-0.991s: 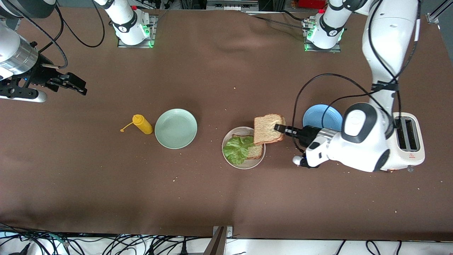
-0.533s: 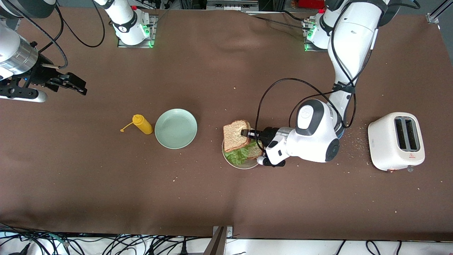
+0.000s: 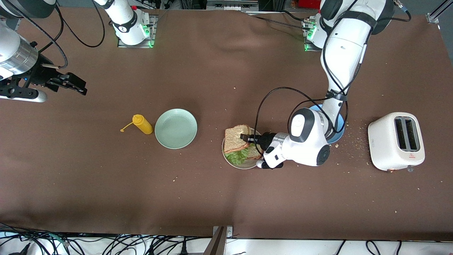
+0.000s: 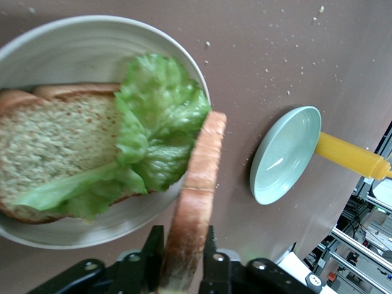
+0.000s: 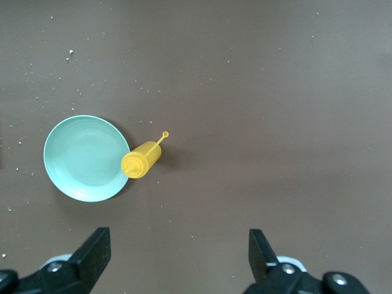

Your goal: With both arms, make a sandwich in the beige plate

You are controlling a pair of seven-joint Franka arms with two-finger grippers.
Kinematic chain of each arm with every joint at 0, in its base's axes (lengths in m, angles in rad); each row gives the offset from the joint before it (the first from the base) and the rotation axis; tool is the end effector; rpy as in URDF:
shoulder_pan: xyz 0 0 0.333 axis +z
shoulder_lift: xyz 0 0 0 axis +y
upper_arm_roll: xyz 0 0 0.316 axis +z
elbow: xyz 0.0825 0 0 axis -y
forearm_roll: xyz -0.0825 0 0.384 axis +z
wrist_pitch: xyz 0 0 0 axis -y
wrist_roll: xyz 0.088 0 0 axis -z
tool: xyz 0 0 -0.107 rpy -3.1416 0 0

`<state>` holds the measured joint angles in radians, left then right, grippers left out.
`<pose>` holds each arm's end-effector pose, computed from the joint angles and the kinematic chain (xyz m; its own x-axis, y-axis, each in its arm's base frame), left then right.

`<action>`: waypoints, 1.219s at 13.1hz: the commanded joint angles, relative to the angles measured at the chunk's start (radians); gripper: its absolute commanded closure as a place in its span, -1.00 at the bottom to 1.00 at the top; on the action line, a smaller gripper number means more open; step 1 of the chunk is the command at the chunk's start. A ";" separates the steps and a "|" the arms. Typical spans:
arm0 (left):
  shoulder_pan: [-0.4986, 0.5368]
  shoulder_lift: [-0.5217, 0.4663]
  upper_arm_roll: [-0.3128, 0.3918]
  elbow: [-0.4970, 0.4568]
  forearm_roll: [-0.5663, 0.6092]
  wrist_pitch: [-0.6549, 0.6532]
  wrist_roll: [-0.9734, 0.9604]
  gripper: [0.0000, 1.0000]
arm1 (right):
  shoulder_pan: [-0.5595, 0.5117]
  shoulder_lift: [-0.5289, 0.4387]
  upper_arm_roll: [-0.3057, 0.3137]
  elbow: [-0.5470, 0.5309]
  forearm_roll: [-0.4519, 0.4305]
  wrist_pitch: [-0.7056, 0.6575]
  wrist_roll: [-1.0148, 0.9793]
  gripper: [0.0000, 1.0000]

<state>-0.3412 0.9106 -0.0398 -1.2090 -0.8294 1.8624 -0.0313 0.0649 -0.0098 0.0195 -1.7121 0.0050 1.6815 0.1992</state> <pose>0.6713 -0.3215 0.2293 0.9255 -0.1168 -0.3603 0.1539 -0.7534 0.6393 0.5546 0.0475 0.5724 0.9931 -0.1151 -0.0213 -0.1152 -0.9933 -0.0005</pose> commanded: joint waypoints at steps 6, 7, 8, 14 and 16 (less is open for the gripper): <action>0.132 -0.088 0.060 0.005 0.319 -0.095 0.005 -1.00 | -0.011 0.002 0.011 0.016 -0.008 -0.009 -0.006 -1.00; 0.164 -0.117 0.060 0.005 0.372 -0.139 0.008 -1.00 | -0.011 0.002 0.011 0.016 -0.008 -0.009 -0.007 -1.00; 0.207 -0.142 0.058 0.006 0.415 -0.190 0.013 -1.00 | -0.011 0.002 0.011 0.016 -0.007 -0.009 -0.006 -1.00; 0.327 -0.289 0.058 0.012 0.698 -0.411 0.014 -1.00 | -0.011 0.002 0.011 0.016 -0.007 -0.009 -0.006 -1.00; 0.329 -0.329 0.060 0.014 0.788 -0.457 0.014 -1.00 | -0.011 0.002 0.011 0.016 -0.007 -0.009 -0.006 -1.00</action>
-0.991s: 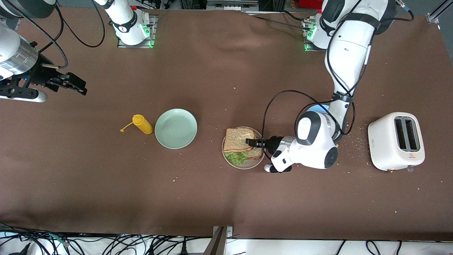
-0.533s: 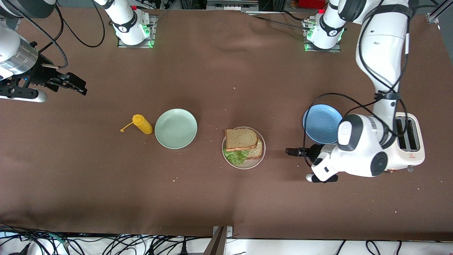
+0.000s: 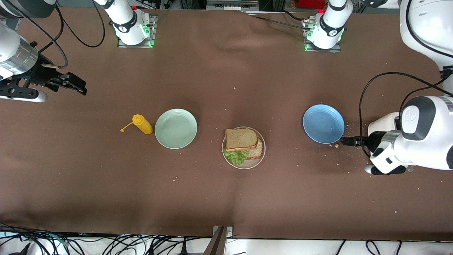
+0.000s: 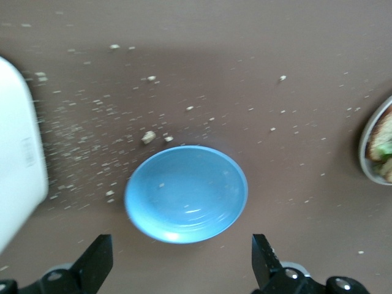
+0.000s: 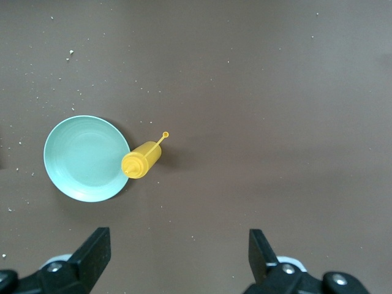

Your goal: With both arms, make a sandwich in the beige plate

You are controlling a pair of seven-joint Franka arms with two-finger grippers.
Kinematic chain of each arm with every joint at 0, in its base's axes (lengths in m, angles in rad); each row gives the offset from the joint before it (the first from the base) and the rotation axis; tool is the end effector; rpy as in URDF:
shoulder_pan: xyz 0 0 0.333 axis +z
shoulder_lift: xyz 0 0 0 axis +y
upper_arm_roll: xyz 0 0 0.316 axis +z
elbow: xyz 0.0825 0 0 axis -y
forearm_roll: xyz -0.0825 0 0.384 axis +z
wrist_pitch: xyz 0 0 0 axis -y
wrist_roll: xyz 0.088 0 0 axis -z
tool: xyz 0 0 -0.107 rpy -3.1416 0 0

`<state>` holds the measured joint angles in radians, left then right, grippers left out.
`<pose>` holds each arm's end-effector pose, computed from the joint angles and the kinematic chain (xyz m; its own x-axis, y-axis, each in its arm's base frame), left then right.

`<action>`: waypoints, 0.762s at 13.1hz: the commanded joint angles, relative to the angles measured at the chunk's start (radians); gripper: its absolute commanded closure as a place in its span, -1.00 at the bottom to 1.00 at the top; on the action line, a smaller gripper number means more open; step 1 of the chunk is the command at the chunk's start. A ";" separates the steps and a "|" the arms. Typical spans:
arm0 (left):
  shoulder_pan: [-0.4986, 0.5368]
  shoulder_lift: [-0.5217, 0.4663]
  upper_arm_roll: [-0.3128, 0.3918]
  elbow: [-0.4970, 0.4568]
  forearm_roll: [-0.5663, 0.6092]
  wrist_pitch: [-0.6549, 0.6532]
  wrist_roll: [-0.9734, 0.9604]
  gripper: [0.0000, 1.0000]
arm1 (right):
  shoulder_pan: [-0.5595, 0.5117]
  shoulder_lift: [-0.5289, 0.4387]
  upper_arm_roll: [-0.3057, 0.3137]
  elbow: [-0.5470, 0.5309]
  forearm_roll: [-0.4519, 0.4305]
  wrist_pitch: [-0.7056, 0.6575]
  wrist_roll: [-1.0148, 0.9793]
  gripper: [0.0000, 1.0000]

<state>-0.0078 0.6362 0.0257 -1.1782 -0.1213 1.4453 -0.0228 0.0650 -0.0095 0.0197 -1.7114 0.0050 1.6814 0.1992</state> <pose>0.6905 -0.0062 0.3948 0.9318 0.0250 -0.3622 0.0632 -0.9936 0.0940 0.5547 0.0476 0.5726 0.9932 -0.1148 -0.0210 -0.1149 -0.9934 -0.0006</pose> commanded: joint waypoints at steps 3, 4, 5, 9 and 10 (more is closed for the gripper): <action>-0.004 -0.098 -0.006 -0.015 0.127 -0.094 0.004 -1.00 | -0.011 0.002 0.011 0.015 -0.007 -0.009 -0.006 -1.00; -0.006 -0.105 -0.006 -0.014 0.140 -0.112 0.004 -1.00 | -0.011 0.002 0.011 0.015 -0.007 -0.009 -0.006 -1.00; -0.006 -0.112 -0.006 -0.011 0.143 -0.137 0.003 -1.00 | -0.011 0.002 0.011 0.015 -0.007 -0.009 -0.006 -1.00; 0.014 -0.228 -0.007 -0.052 0.190 -0.149 0.003 -1.00 | -0.011 0.002 0.011 0.015 -0.008 -0.009 -0.006 -1.00; 0.026 -0.301 -0.007 -0.151 0.183 -0.087 0.003 -1.00 | -0.011 0.002 0.011 0.015 -0.008 -0.009 -0.006 -1.00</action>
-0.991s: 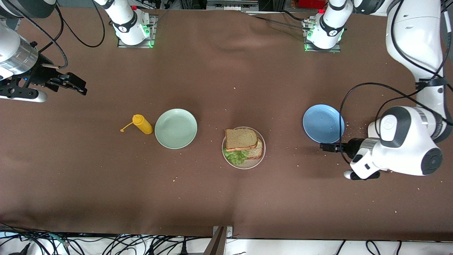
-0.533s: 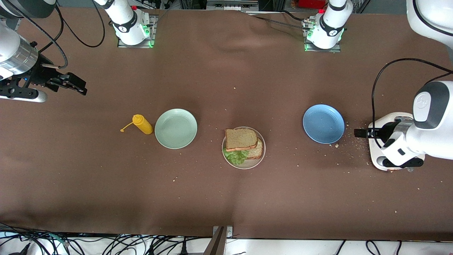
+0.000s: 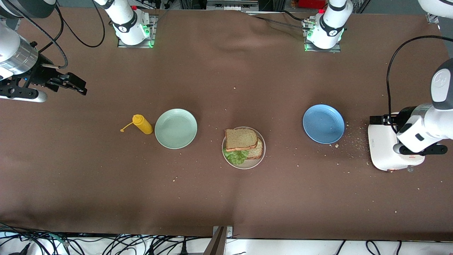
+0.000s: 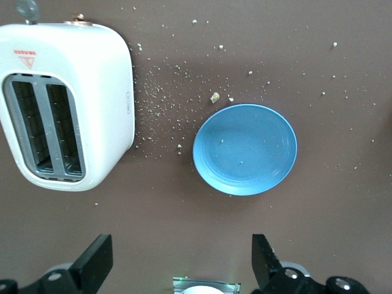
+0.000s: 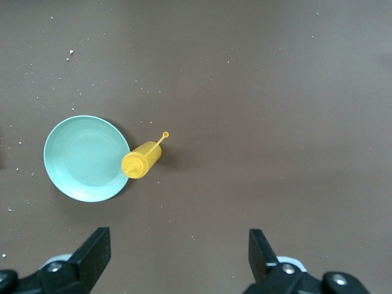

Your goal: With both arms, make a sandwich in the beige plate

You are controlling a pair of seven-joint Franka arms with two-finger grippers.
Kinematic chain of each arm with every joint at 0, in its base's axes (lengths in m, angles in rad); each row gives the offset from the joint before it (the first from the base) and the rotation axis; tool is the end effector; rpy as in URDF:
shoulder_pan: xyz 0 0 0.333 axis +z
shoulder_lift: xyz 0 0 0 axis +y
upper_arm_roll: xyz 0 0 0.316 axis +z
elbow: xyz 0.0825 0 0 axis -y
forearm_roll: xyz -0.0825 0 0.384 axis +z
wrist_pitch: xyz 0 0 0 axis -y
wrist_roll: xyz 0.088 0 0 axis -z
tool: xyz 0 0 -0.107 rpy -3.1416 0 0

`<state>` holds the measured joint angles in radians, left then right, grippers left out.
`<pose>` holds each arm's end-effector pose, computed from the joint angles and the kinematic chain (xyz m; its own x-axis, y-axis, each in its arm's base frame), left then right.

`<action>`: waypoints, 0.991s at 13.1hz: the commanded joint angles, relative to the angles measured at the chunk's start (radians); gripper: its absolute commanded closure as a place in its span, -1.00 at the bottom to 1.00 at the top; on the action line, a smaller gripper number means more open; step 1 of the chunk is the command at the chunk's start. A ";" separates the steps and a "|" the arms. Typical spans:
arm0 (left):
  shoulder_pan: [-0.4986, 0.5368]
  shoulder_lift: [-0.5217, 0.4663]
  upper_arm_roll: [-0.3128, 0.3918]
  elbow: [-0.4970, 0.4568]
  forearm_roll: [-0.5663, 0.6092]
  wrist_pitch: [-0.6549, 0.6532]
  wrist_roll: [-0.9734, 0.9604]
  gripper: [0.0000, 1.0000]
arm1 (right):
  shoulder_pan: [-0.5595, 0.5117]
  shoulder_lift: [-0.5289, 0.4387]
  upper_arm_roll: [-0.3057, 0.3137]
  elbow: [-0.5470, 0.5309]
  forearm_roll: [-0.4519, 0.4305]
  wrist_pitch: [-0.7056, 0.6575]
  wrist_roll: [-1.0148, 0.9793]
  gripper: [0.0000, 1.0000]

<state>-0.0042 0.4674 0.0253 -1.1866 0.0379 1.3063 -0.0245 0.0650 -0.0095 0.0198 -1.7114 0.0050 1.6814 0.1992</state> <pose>0.6517 0.0149 0.4979 0.9392 0.0555 -0.3390 0.0382 -0.9976 -0.0575 0.5547 0.0477 0.5726 0.9932 -0.1147 -0.0210 -0.1148 -0.9934 -0.0006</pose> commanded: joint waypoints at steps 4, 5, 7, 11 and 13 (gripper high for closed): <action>-0.014 -0.331 -0.005 -0.421 0.031 0.277 -0.008 -1.00 | -0.011 0.002 0.011 0.015 -0.010 -0.009 -0.007 -1.00; -0.022 -0.351 -0.005 -0.426 0.031 0.277 -0.008 -1.00 | -0.011 0.000 0.011 0.015 -0.008 -0.011 -0.007 -1.00; -0.026 -0.401 -0.007 -0.430 0.030 0.272 -0.002 -1.00 | -0.011 0.002 0.011 0.015 -0.008 -0.011 -0.007 -1.00; -0.030 -0.409 0.005 -0.415 -0.039 0.240 -0.006 -1.00 | -0.011 0.000 0.020 0.015 -0.008 -0.011 -0.007 -1.00; -0.040 -0.420 0.016 -0.418 -0.033 0.241 0.000 -1.00 | -0.011 0.000 0.020 0.016 -0.008 -0.009 -0.007 -1.00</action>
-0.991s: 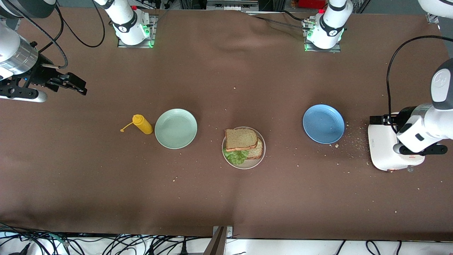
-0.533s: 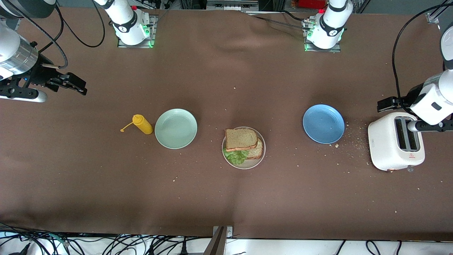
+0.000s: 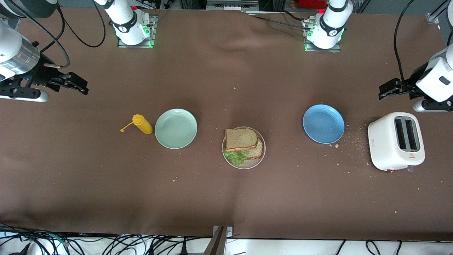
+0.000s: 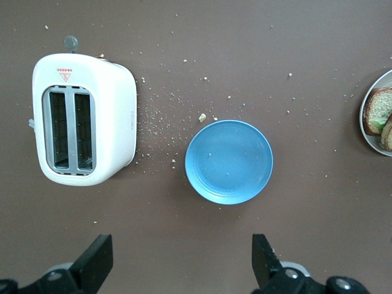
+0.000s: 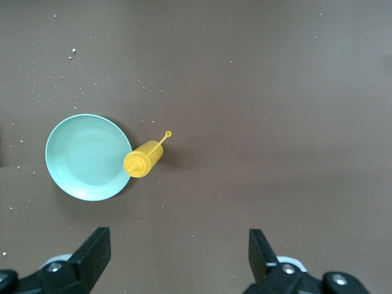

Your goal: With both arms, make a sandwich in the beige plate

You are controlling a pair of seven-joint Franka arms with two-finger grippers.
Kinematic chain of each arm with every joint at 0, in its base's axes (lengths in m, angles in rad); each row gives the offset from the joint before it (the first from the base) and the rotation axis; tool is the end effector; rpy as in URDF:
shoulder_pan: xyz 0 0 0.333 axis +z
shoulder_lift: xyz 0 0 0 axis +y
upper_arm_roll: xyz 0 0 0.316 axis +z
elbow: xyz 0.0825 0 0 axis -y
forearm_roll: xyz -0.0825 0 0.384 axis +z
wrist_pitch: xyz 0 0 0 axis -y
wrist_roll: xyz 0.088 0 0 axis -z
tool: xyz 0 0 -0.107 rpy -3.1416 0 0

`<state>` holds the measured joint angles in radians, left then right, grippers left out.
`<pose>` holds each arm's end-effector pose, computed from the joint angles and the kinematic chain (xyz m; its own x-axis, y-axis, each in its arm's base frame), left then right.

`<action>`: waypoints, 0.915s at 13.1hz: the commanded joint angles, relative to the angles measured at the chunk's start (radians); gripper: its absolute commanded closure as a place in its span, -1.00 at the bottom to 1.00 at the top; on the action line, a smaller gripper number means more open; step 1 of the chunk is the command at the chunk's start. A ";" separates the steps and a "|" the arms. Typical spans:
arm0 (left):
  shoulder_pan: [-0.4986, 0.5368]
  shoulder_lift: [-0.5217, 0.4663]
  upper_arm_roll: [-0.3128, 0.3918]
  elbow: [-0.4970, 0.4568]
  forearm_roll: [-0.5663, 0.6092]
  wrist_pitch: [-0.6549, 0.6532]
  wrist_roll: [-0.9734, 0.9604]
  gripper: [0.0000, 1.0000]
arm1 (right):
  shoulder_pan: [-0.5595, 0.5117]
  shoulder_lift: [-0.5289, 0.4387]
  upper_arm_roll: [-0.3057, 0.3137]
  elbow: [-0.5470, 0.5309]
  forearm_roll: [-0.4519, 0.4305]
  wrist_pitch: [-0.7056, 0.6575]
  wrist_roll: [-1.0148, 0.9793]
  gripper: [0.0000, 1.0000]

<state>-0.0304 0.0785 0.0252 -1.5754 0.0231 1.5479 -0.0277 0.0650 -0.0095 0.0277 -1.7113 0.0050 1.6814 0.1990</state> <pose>0.5727 -0.0010 0.5762 0.9942 0.0232 -0.1050 0.0204 -0.9994 -0.0279 0.5543 0.0521 0.5726 0.9941 -0.1067 -0.0209 -0.1067 -0.9943 -0.0006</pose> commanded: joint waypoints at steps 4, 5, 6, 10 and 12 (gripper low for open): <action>0.015 0.009 0.013 -0.006 -0.028 -0.017 0.008 -1.00 | -0.007 0.003 0.017 0.015 -0.010 -0.008 -0.004 -1.00; 0.015 0.009 0.013 -0.006 -0.028 -0.017 0.008 -1.00 | -0.004 0.009 0.017 0.016 -0.010 0.003 -0.004 -1.00; 0.012 0.011 0.012 -0.006 -0.028 -0.017 0.006 -1.00 | -0.004 0.013 0.017 0.030 -0.008 0.003 -0.004 -1.00; 0.006 0.012 0.010 -0.006 -0.029 -0.017 0.000 -1.00 | -0.004 0.013 0.017 0.035 -0.007 -0.009 -0.004 -1.00; 0.006 0.012 0.010 -0.006 -0.029 -0.017 0.002 -1.00 | -0.002 0.013 0.017 0.038 -0.008 -0.008 -0.004 -1.00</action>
<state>-0.0248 0.0914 0.0347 -1.5856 0.0208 1.5444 -0.0277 0.0667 -0.0086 0.0375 -1.7018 0.0050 1.6853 0.1989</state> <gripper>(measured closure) 0.000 0.000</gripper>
